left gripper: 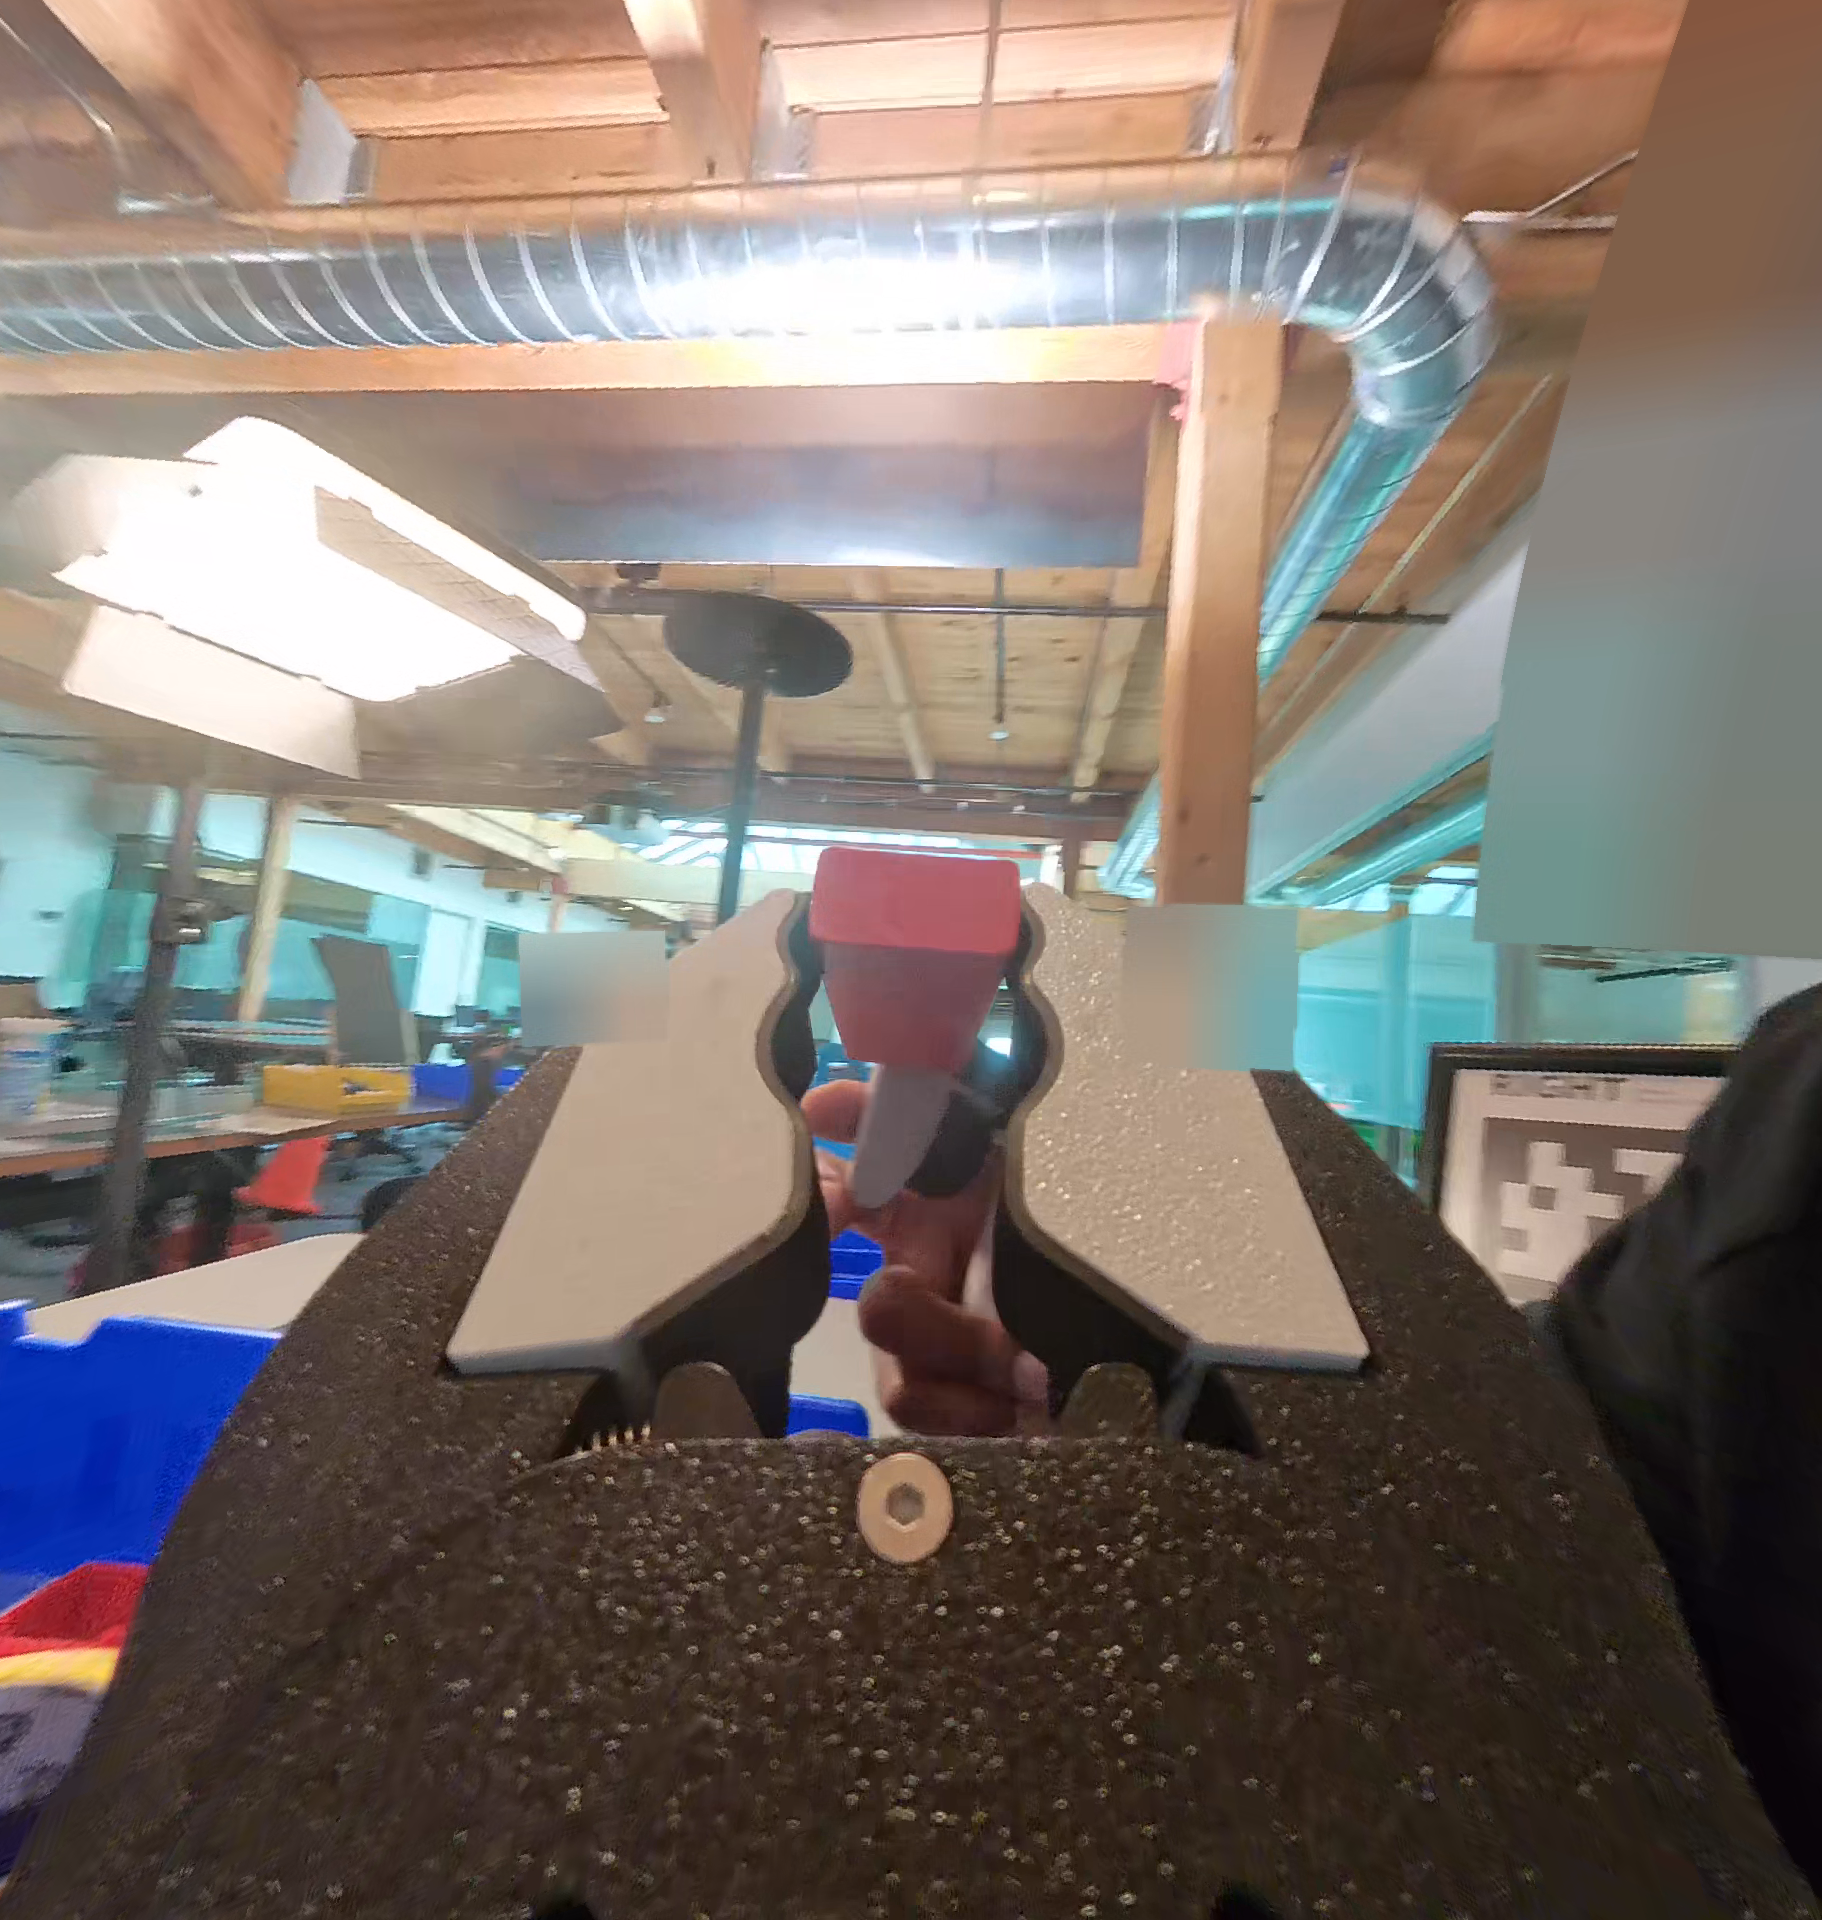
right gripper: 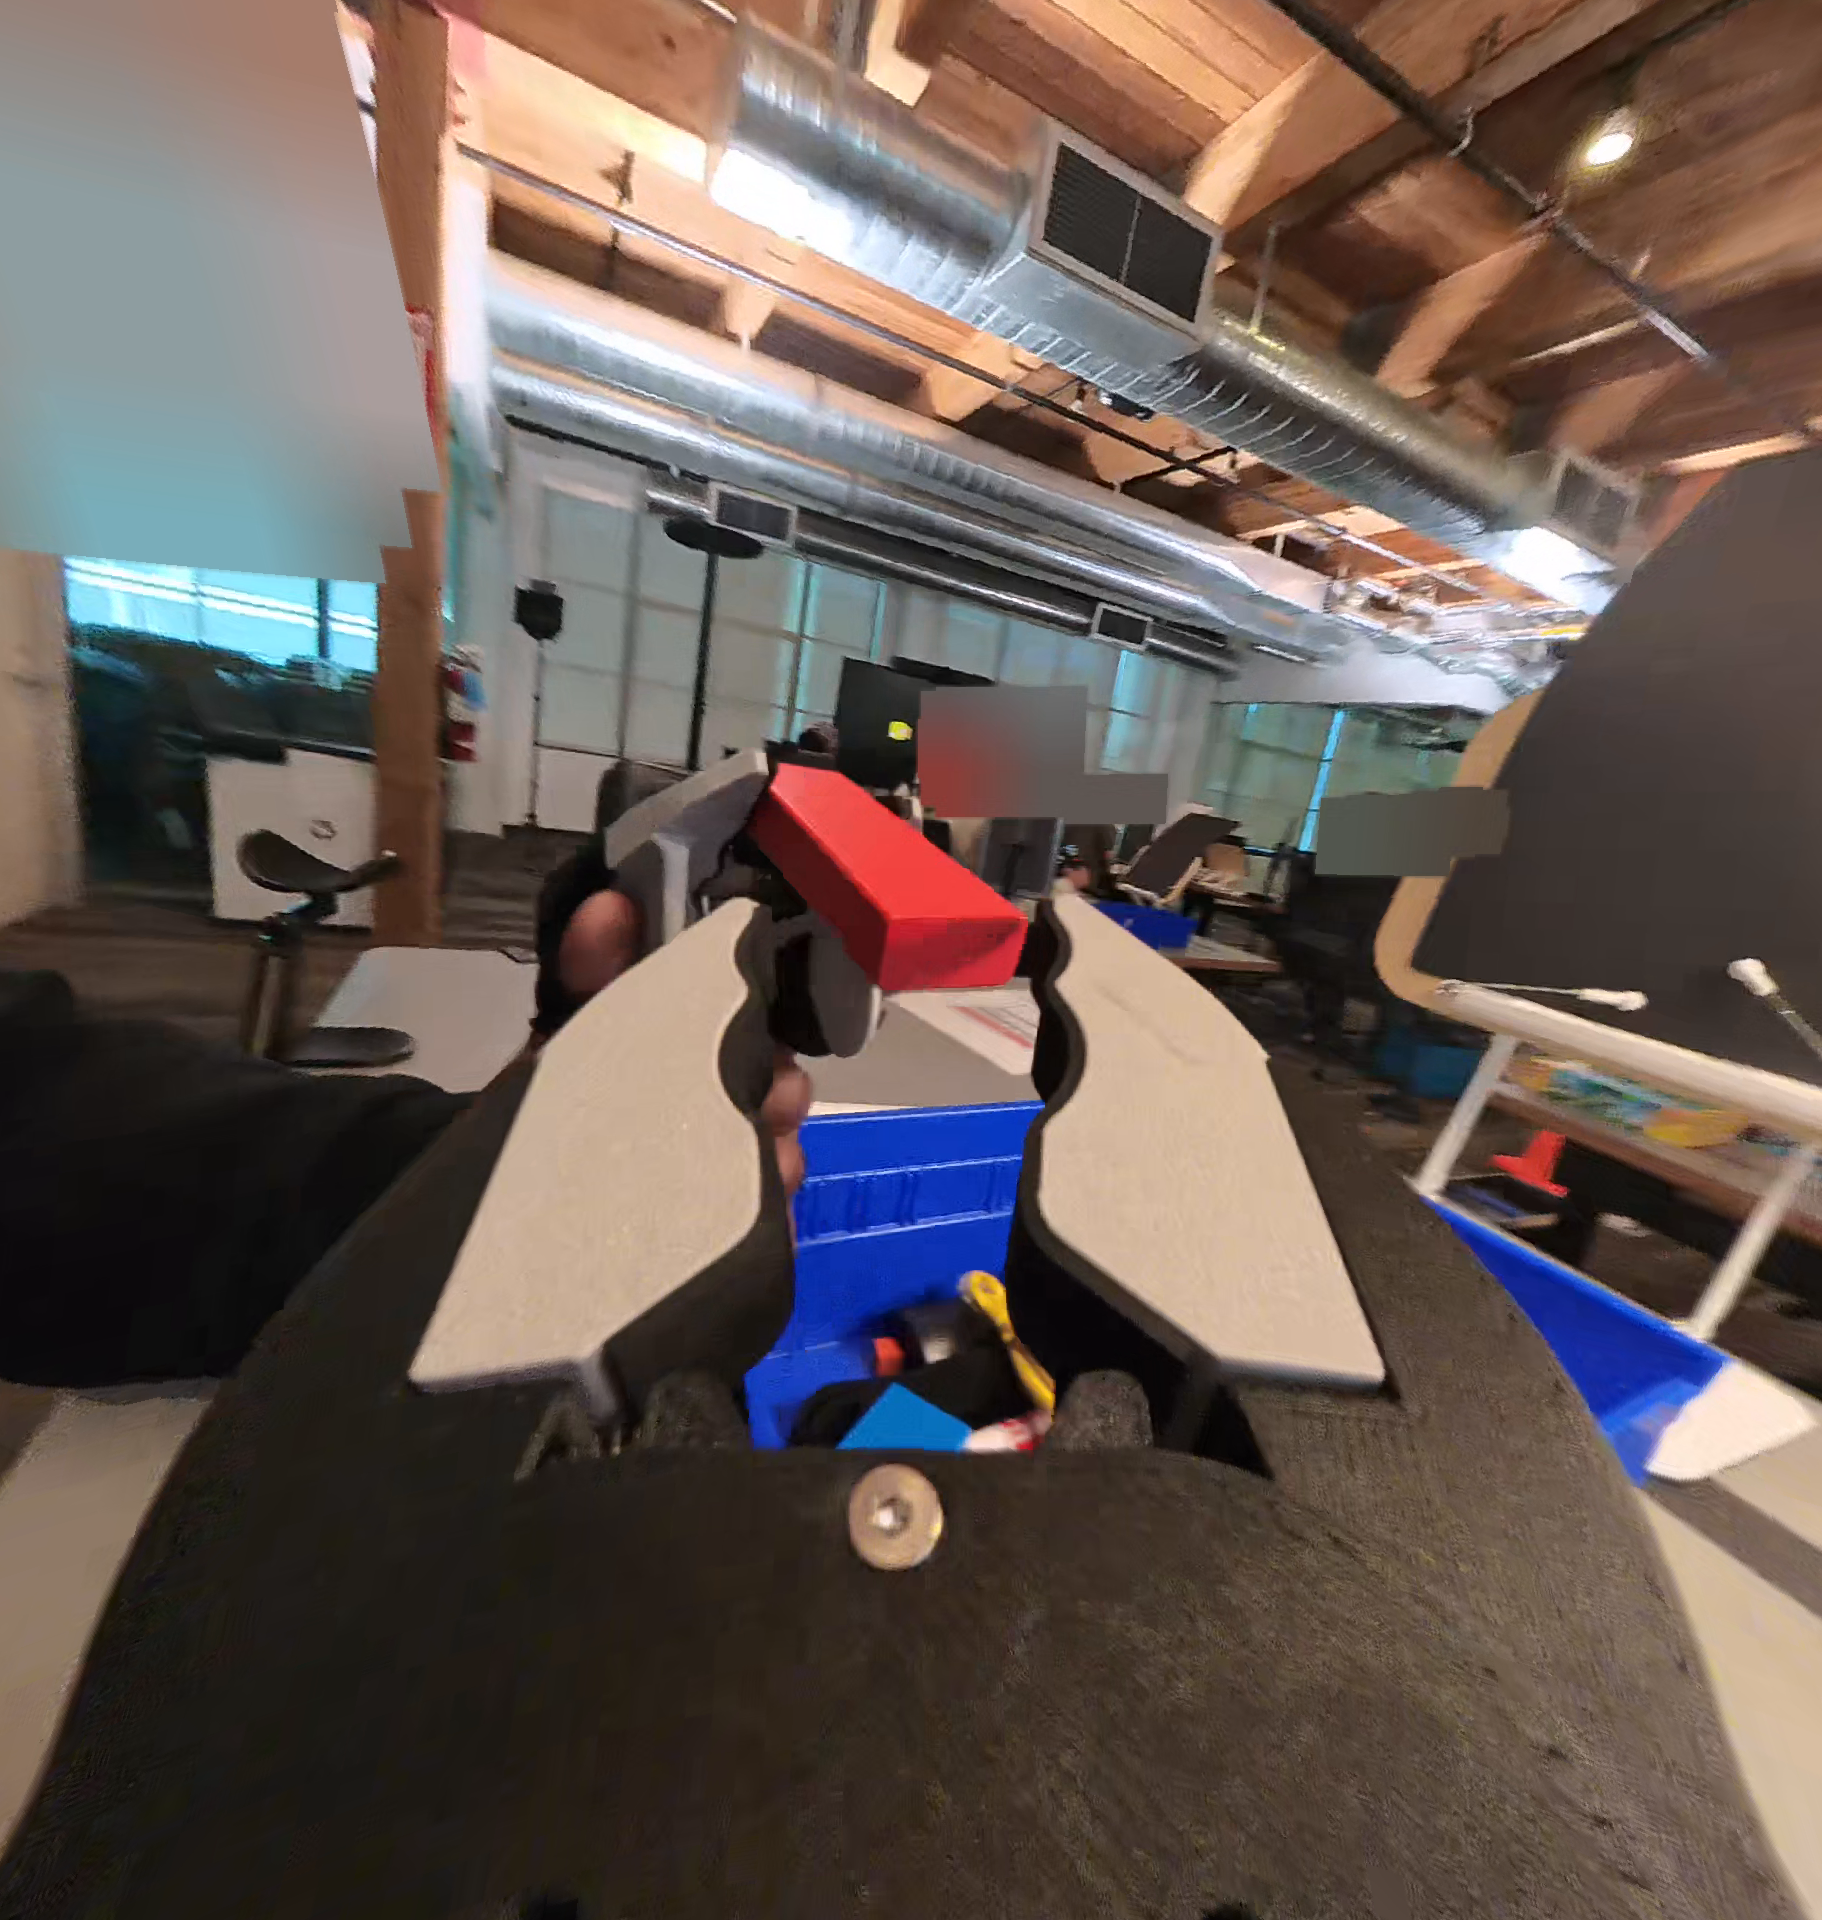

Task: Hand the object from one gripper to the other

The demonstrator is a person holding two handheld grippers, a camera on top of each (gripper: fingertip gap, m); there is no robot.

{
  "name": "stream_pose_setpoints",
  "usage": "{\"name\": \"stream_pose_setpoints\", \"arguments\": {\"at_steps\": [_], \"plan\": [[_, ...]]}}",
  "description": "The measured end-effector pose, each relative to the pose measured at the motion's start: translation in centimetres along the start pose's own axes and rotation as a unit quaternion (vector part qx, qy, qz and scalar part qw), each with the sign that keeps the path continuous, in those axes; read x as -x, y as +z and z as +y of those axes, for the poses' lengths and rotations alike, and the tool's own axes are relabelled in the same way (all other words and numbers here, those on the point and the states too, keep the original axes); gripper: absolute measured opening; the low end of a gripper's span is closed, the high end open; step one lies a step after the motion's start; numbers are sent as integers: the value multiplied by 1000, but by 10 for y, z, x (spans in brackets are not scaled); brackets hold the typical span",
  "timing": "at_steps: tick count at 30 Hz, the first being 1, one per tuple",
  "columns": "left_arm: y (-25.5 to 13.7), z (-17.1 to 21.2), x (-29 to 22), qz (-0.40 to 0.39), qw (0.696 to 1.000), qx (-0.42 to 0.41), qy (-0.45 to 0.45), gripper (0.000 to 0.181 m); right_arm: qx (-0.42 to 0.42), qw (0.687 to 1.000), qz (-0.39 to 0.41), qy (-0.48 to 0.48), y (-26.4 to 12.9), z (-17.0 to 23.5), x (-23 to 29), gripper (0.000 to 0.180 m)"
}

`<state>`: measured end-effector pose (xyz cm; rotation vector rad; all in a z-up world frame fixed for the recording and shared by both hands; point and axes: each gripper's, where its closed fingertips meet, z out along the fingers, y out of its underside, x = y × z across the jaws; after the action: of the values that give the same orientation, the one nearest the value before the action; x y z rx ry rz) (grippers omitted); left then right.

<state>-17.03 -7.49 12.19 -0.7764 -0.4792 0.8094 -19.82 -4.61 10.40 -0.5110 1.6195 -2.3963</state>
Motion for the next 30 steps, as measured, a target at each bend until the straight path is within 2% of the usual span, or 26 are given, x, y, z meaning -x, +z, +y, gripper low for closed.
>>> {"name": "stream_pose_setpoints", "arguments": {"at_steps": [5, 8, 11, 14, 17, 19, 22, 24, 26, 27, 30], "plan": [[0, 8, -14, 65, 997, -2, -45, 35, 18, 997, -51, 50, 1, 12, 11, 52], [2, 16, -19, 79, 996, 10, -50, 35, 22, 996, -69, 44, -2, 14, 19, 35], [3, 21, -18, 78, 995, 26, -53, 35, 29, 998, -61, 15, -7, 16, 15, 34], [7, 34, -4, 30, 996, 69, -49, 39, 33, 996, -21, -79, -17, 17, 4, 34], [10, 47, 2, 14, 990, 105, -94, 50, 36, 980, 13, -194, -26, 19, -3, 34], [11, 55, 5, 9, 982, 124, -145, 55, 41, 959, 38, -278, -30, 21, -4, 34], [12, 67, 7, 1, 967, 151, -203, 56, 57, 911, 56, -404, -29, 30, 0, 34], [12, 72, 2, 11, 963, 165, -212, 45, 70, 885, 63, -456, -27, 37, 3, 34], [12, 78, -3, 19, 959, 186, -211, 26, 71, 875, 71, -473, -26, 40, 4, 34], [12, 75, -7, 31, 963, 182, -196, 19, 76, 879, 76, -465, -25, 41, 2, 34], [12, 71, -11, 29, 976, 193, -99, 17, 79, 904, 83, -411, -25, 41, -4, 36]]}}
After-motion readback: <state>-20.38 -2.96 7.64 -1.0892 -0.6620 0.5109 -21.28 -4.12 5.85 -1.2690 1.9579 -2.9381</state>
